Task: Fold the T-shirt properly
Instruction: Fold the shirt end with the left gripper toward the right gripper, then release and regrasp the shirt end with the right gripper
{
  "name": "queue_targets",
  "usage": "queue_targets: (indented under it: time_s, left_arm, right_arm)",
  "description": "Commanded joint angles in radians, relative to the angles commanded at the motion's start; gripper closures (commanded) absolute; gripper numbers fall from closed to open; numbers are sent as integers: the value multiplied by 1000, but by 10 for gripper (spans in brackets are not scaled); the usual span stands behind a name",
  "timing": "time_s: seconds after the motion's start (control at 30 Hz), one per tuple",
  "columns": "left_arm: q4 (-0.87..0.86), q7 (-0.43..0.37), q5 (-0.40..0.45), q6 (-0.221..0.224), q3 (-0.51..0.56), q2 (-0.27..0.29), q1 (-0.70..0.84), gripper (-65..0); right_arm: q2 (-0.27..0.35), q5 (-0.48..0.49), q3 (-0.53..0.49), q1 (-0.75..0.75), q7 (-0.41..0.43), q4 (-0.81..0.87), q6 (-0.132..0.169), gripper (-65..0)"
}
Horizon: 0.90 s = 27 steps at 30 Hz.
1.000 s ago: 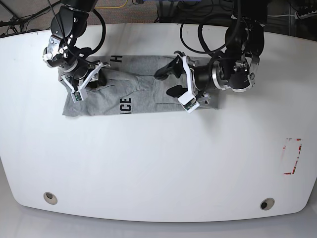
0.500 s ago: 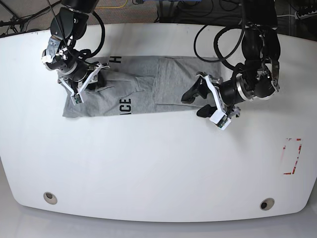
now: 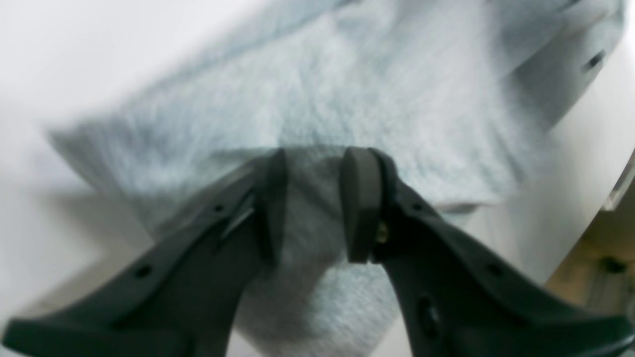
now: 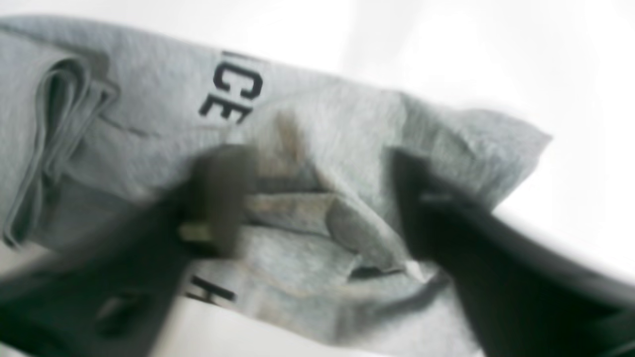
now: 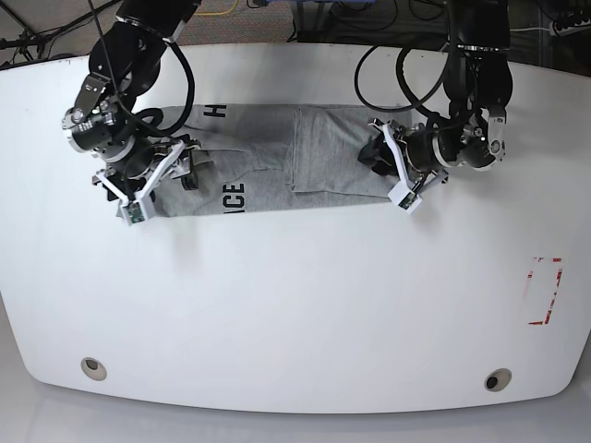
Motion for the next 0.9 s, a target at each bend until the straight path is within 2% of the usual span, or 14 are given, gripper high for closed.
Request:
queue_targets:
  time_s: [0.03, 0.07, 0.17, 0.27, 0.43, 0.67, 0.9]
  left_arm:
    - [-15, -2, -5, 0, 2, -2, 6, -164]
    - [-20, -6, -5, 0, 2, -2, 11, -164]
    - [-17, -41, 2, 0, 3, -5, 23, -164]
    - [-26, -98, 2, 0, 6, -41, 41, -165]
    - [-29, -115, 2, 0, 12, -54, 44, -165]
    - [-29, -115, -2, 0, 14, -74, 43, -165]
    - [-28, -115, 2, 0, 14, -74, 46, -165]
  right_arm:
    - [6, 52, 52, 14, -18, -35, 0, -628]
    - [11, 101, 95, 29, -37, -74, 0, -650]
    - [51, 193, 175, 55, -74, -157, 0, -650]
    - [103, 318, 245, 68, -94, -292, 0, -650]
    - [187, 450, 261, 58, -81, -453, 0, -650]
    - [235, 450, 255, 31, 0, -552, 0, -650]
    - [249, 448, 213, -2, 41, -612, 0, -650]
